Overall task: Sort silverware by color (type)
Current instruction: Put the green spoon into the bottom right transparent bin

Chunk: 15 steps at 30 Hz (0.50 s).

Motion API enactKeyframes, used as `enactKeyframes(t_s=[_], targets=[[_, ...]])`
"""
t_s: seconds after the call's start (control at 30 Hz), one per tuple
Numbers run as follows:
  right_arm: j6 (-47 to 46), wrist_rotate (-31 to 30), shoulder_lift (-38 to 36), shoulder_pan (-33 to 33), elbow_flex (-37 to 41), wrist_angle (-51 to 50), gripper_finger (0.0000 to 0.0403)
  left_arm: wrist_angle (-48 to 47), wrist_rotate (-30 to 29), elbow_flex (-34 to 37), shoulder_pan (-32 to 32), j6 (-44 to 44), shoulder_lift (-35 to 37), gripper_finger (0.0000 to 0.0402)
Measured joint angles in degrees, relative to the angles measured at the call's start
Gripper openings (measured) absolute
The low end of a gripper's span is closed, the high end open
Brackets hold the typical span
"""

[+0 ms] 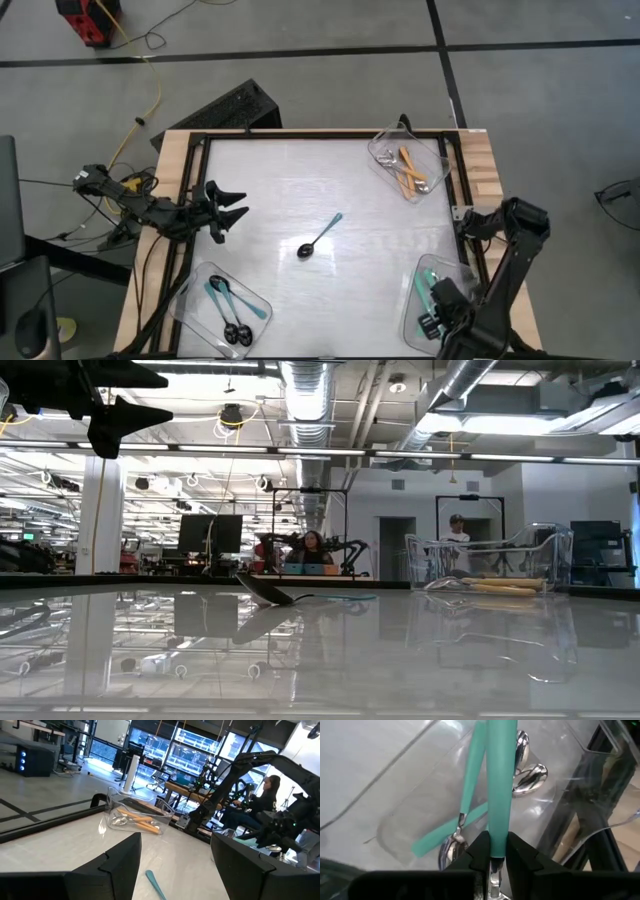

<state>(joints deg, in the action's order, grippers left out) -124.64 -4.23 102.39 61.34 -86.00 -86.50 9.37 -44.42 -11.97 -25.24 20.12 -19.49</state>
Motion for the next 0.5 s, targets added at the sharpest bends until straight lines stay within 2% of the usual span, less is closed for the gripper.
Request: enactKeyframes(t_s=[0.23,0.5], targets=[[-0.2,2.1,2.6,0.0,0.4,1.7,0.0066,0.0,0.0,0.0,0.0,0.3,0.0,0.0226],[-0.3,2.8,3.0,0.0,5.2,4.9,0.0066,0.1,-1.0,0.0,0.0,0.2,0.0,0.0226]])
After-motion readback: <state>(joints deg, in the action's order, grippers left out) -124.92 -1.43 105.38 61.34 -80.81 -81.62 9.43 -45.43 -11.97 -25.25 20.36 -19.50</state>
